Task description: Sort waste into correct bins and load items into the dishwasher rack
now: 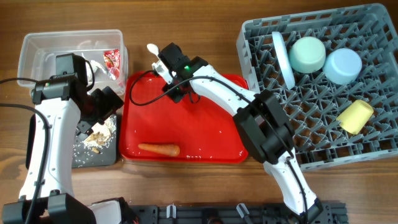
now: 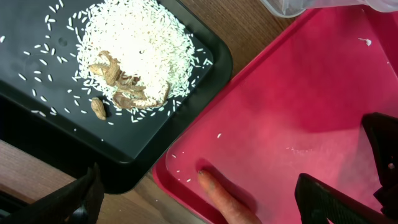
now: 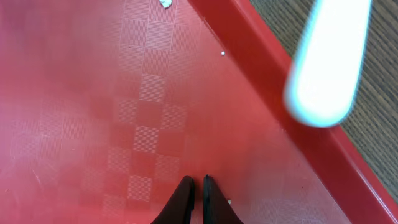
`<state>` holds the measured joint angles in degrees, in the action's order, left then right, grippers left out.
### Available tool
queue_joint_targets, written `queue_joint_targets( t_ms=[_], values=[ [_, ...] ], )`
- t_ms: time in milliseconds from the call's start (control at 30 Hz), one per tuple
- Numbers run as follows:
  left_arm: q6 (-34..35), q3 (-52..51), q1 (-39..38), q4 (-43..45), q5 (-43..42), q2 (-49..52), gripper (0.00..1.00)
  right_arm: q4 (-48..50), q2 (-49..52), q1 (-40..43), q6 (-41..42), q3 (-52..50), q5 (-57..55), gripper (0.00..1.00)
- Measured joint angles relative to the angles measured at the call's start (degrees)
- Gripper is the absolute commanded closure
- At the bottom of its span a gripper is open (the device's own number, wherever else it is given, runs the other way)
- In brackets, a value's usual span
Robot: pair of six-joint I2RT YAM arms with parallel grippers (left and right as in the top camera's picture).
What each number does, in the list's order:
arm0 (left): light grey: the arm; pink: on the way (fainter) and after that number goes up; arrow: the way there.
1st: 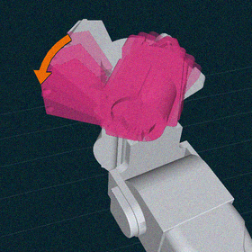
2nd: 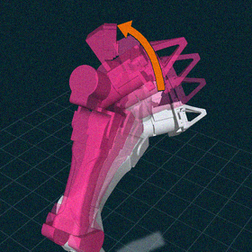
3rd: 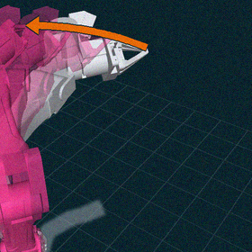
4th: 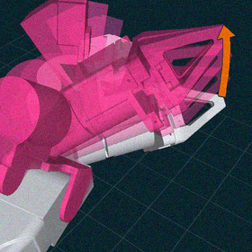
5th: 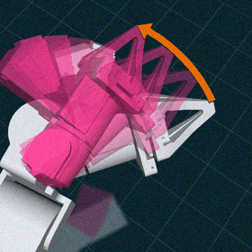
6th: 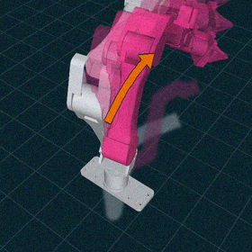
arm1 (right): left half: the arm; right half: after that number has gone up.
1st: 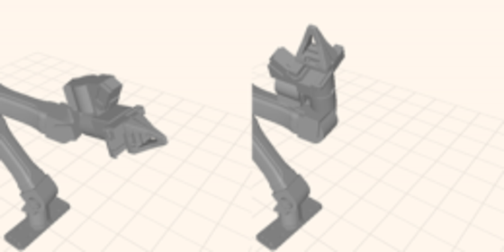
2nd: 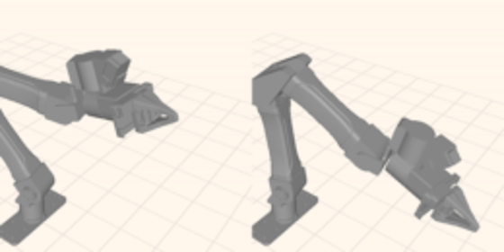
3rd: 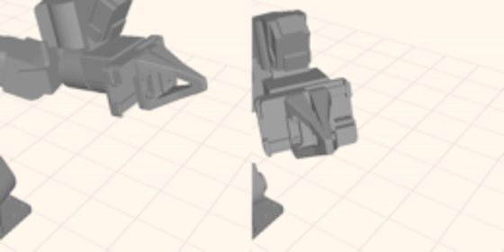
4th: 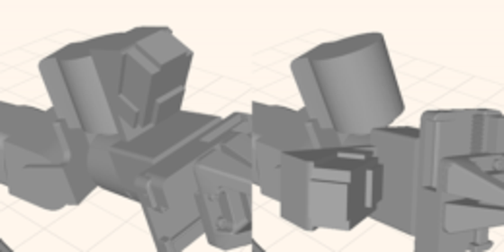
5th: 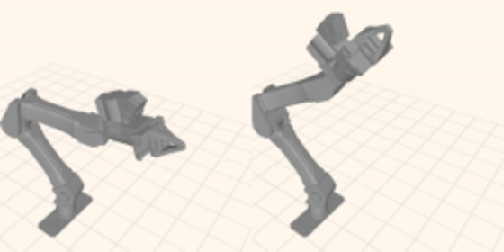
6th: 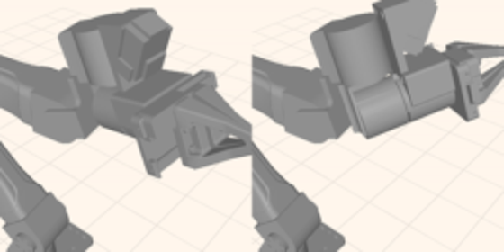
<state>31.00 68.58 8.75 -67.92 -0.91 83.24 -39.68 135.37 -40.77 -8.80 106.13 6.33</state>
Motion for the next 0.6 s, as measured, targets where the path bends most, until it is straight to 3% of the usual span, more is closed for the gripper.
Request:
queue_joint_targets(
  t_ms=[133,167,233,367,600],
  values=[
    [0.0,0.0,0.0,0.0,0.0,0.0,0.00,-0.8,0.0,0.0,0.8,0.1,0.1,0.84],
    [0.0,0.0,0.0,0.0,0.0,0.0,0.00,-1.5,-0.1,0.0,1.1,0.2,0.0,0.78],
    [0.0,0.0,0.0,0.0,0.0,0.0,0.00,-3.3,-0.5,0.0,1.7,0.2,0.1,0.46],
    [0.0,0.0,0.0,0.2,0.0,0.0,0.00,-5.3,-1.5,0.0,2.4,0.1,0.0,0.31],
    [0.0,0.0,0.0,1.6,0.0,0.0,0.00,2.3,-7.5,0.4,-2.0,-0.2,-5.6,0.25]
  ],
)
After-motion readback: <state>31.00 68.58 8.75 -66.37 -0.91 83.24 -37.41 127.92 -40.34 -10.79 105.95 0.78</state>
